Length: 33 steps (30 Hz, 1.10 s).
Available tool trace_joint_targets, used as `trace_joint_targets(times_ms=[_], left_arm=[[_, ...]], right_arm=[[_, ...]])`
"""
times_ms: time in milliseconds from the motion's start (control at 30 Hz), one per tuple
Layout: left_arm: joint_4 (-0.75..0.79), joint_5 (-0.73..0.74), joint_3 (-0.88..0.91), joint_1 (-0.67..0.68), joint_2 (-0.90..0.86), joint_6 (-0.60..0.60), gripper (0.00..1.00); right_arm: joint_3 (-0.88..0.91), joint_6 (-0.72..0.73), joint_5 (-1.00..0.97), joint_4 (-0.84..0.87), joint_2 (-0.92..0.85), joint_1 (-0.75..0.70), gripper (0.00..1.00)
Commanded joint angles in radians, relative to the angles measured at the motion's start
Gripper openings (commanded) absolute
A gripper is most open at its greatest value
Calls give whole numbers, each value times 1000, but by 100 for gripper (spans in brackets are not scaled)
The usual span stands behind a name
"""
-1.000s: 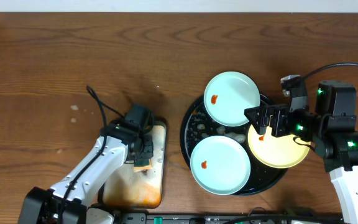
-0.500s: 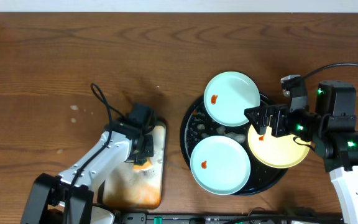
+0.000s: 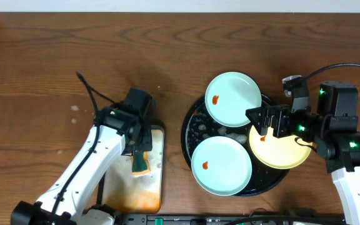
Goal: Clean dirty plates on tray and stack at the side
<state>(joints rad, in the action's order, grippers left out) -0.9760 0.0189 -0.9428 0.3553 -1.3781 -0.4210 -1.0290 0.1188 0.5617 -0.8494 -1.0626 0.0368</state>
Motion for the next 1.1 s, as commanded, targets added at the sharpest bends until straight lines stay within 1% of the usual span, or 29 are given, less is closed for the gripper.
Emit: trace_joint_targets(times_ms=[0, 100, 300, 333, 367, 400, 433, 533, 633, 733, 800, 833, 867, 900, 1067], left_arm=[[5, -5, 50, 0, -22, -98, 45], [63, -4, 120, 0, -47, -125, 43], [169, 20, 222, 0, -102, -123, 43], [183, 31, 229, 0, -113, -123, 40], [194, 38, 234, 0, -122, -123, 33], [197, 37, 235, 0, -132, -123, 23], [201, 36, 234, 0, -134, -122, 9], [203, 32, 225, -2, -130, -100, 8], [138, 32, 166, -4, -128, -68, 7], [54, 13, 92, -6, -121, -50, 8], [20, 14, 58, -6, -113, -44, 25], [14, 15, 52, -6, -110, -45, 31], [14, 18, 52, -6, -107, -45, 40], [13, 18, 55, -6, -107, -49, 44], [20, 18, 78, -6, -111, -91, 45]], right_arm=[[-17, 4, 11, -3, 0, -5, 97], [-17, 4, 11, 0, 0, -5, 97], [-17, 4, 11, 1, 0, -5, 97], [-17, 4, 11, 1, 0, -5, 98], [-17, 4, 11, 2, 0, -5, 97], [-17, 4, 11, 2, 0, -5, 98], [-17, 4, 11, 2, 0, -5, 98], [-17, 4, 10, 2, 0, -5, 98], [-17, 4, 10, 4, 0, -5, 98], [-17, 4, 10, 5, 0, -5, 98], [-17, 4, 8, 4, 0, -5, 98], [-17, 4, 0, 4, 0, -5, 98], [-17, 5, -9, 4, 0, -5, 98], [-17, 5, -14, 3, 0, -5, 98], [-17, 4, -15, 3, 0, -5, 98]])
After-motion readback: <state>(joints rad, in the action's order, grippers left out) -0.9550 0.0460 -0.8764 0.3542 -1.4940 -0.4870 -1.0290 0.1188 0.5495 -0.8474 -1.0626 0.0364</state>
